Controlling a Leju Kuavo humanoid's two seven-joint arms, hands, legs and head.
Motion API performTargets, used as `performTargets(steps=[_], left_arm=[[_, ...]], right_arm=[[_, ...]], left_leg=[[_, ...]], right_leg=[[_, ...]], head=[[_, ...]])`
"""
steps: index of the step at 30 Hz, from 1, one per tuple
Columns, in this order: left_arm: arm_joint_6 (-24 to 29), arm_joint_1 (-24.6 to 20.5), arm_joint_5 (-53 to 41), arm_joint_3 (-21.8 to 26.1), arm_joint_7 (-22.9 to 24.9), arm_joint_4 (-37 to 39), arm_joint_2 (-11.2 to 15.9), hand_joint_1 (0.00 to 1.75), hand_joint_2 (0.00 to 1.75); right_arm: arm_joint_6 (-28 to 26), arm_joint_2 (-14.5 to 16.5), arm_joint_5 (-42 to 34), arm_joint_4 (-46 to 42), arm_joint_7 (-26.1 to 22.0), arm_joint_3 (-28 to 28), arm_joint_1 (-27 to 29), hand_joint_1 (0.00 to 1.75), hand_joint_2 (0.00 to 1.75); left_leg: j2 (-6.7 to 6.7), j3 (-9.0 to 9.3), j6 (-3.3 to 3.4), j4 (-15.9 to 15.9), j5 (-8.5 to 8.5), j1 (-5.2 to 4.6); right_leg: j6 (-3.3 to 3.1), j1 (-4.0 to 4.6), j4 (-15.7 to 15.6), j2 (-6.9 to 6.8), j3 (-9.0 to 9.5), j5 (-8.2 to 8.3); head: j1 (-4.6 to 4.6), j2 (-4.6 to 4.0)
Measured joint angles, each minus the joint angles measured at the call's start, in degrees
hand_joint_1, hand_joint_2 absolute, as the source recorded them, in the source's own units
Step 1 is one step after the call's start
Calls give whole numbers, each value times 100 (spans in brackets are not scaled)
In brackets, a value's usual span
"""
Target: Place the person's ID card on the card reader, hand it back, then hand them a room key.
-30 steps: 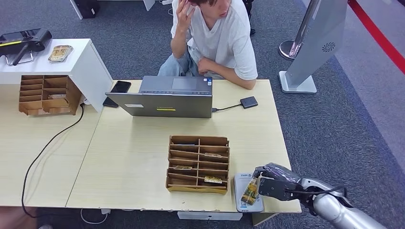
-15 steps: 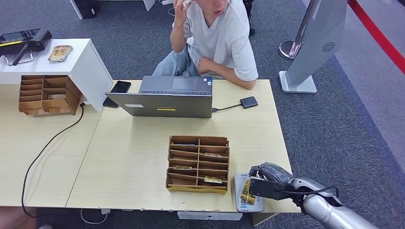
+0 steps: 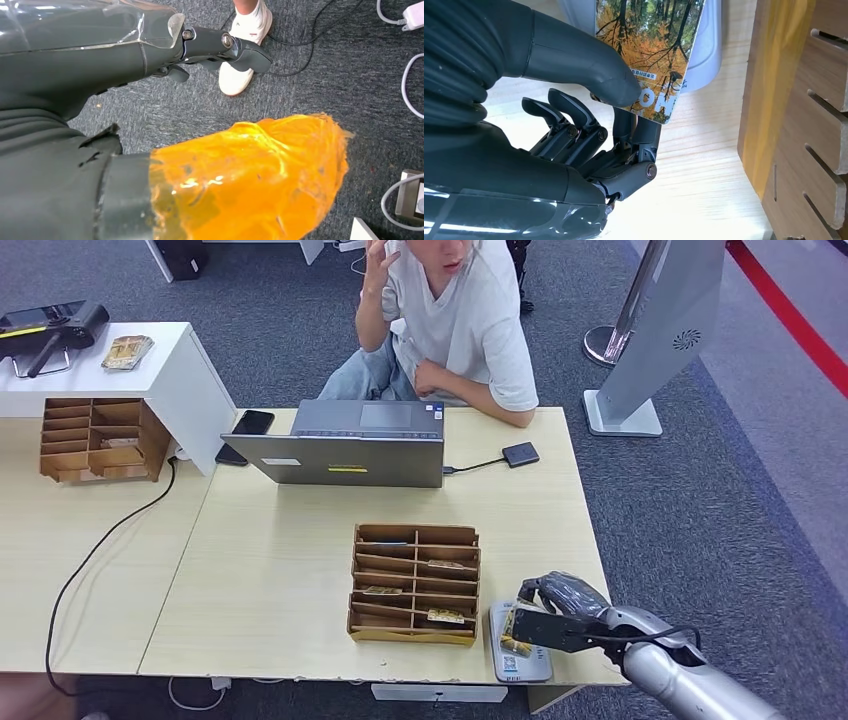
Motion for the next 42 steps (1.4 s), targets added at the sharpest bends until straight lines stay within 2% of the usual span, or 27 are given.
performTargets(steps=[16, 21, 27, 33, 42], left_arm=[[-15, 1, 45, 0, -37, 0, 0, 0, 0], [-82, 1, 64, -3, -5, 0, 0, 0, 0], [-519, 6, -5, -113, 382, 1, 0, 0, 0], [-973, 15, -51, -287, 850, 10, 4, 0, 0], [-1426, 21, -99, -478, 1370, 33, 7, 0, 0]], right_arm=[[-25, 85, 90, 100, 15, 17, -58, 175, 175], [-218, 127, 352, 138, 143, 17, -65, 175, 175], [-354, 339, 719, 439, 174, 9, -132, 175, 175], [-305, 678, 1032, 820, 49, -106, -158, 175, 175], [-333, 1058, 1174, 1137, -77, -319, -255, 175, 175]], left_leg=[[0, 12, -3, 0, 2, 0], [0, 13, -3, 0, 2, 0], [0, 14, -3, 0, 2, 0], [-1, 10, -3, -1, 2, 1], [-1, 8, -3, -2, 2, 1]], right_leg=[[-1, 0, 0, 0, 12, 1], [0, 0, 0, -1, 15, 1], [-1, 0, 0, -1, 16, 1], [-1, 1, 1, -2, 14, 0], [-1, 1, 1, -1, 13, 0]], head=[[1, 0], [1, 0], [0, 0], [-1, 0], [1, 0]])
